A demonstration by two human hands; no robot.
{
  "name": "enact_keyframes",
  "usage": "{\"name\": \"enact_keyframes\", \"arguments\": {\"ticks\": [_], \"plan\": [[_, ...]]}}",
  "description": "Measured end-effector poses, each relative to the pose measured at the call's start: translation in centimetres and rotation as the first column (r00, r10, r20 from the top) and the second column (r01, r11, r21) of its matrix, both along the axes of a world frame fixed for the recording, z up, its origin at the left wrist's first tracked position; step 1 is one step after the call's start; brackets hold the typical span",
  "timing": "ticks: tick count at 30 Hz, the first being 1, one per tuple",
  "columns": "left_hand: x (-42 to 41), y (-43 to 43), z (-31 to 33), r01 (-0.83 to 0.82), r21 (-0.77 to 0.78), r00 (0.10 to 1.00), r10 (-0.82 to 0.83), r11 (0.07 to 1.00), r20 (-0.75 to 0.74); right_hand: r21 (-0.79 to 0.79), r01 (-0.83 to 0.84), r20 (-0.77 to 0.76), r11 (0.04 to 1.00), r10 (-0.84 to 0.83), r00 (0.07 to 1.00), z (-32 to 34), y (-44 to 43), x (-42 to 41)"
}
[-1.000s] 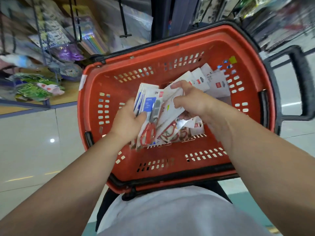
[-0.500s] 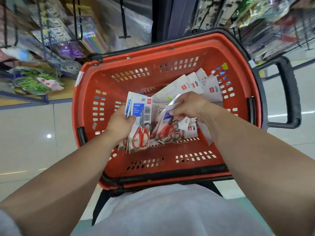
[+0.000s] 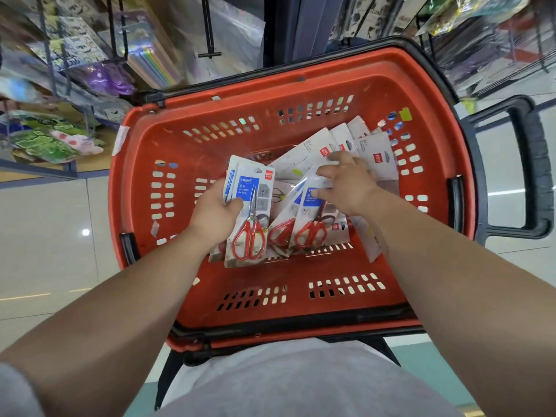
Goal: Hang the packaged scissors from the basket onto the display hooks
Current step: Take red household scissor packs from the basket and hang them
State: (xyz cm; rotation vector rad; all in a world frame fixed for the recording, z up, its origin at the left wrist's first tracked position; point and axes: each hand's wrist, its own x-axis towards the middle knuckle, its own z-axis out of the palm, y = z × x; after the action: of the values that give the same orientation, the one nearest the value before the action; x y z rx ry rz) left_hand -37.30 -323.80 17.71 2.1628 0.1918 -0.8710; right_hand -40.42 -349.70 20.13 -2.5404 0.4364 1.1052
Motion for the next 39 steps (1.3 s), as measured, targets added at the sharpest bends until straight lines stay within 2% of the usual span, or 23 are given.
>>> {"name": "enact_keyframes", "arguments": {"ticks": [2, 4, 8, 11, 13, 16, 20, 23, 25, 28, 29, 33, 35, 39], "plan": [[0.5, 0.3, 0.4, 0.02, 0.022, 1.0, -0.02, 1.0, 0.019, 0.222, 0.086, 0.049, 0.971, -0.099, 0.994, 0.5, -0.4, -0.4], [1.1, 0.7, 1.0, 0.048, 0.034, 0.998, -0.049, 0.998, 0.042, 0.41, 0.211, 0.049, 0.887, -0.252, 0.966, 1.2, -0.9, -0.7], [2.2, 1.1, 2.7, 0.063, -0.029, 0.997, -0.062, 0.998, 0.044, 0.551, 0.192, 0.031, 0.812, -0.25, 0.968, 2.7, -1.1, 0.4], [2.2, 0.3, 4.5, 0.022, -0.19, 1.0, -0.024, 0.981, -0.007, 0.625, 0.186, 0.033, 0.758, -0.264, 0.964, 4.7, 0.0, 1.8], [1.6, -0.3, 5.5, -0.052, -0.305, 0.995, 0.024, 0.951, -0.095, 0.648, 0.196, 0.043, 0.736, -0.291, 0.956, 5.3, 1.0, 2.5], [0.9, -0.5, 5.8, -0.183, -0.387, 0.974, 0.114, 0.904, -0.194, 0.618, 0.195, 0.114, 0.761, -0.332, 0.936, 5.2, 2.2, 3.1], [-0.4, -0.4, 5.5, -0.395, -0.412, 0.905, 0.27, 0.821, -0.328, 0.569, 0.244, 0.193, 0.785, -0.416, 0.889, 4.8, 3.6, 2.4], [-2.0, -0.9, 5.2, -0.505, -0.417, 0.847, 0.341, 0.755, -0.408, 0.586, 0.332, 0.196, 0.74, -0.526, 0.828, 4.4, 4.8, 1.3], [-2.8, -1.0, 5.1, -0.488, -0.434, 0.856, 0.318, 0.758, -0.407, 0.593, 0.359, 0.231, 0.72, -0.58, 0.782, 3.8, 5.6, 0.8], [-3.6, -1.2, 5.0, -0.291, -0.505, 0.944, 0.16, 0.813, -0.288, 0.612, 0.374, 0.275, 0.697, -0.631, 0.725, 3.7, 7.0, 0.7], [-3.8, -1.2, 5.0, -0.271, -0.509, 0.951, 0.144, 0.817, -0.274, 0.625, 0.378, 0.275, 0.683, -0.646, 0.712, 3.8, 7.4, 0.8], [-3.6, -1.2, 5.0, -0.39, -0.496, 0.911, 0.247, 0.775, -0.33, 0.668, 0.389, 0.283, 0.635, -0.7, 0.656, 3.5, 8.2, 0.4], [-3.2, -1.0, 4.9, -0.468, -0.471, 0.878, 0.333, 0.748, -0.345, 0.675, 0.395, 0.235, 0.623, -0.689, 0.686, 3.8, 8.1, -0.4], [-2.5, -0.5, 5.0, -0.629, -0.486, 0.777, 0.467, 0.607, -0.423, 0.74, 0.422, -0.073, 0.524, -0.561, 0.825, 4.4, 9.3, -2.4]]}}
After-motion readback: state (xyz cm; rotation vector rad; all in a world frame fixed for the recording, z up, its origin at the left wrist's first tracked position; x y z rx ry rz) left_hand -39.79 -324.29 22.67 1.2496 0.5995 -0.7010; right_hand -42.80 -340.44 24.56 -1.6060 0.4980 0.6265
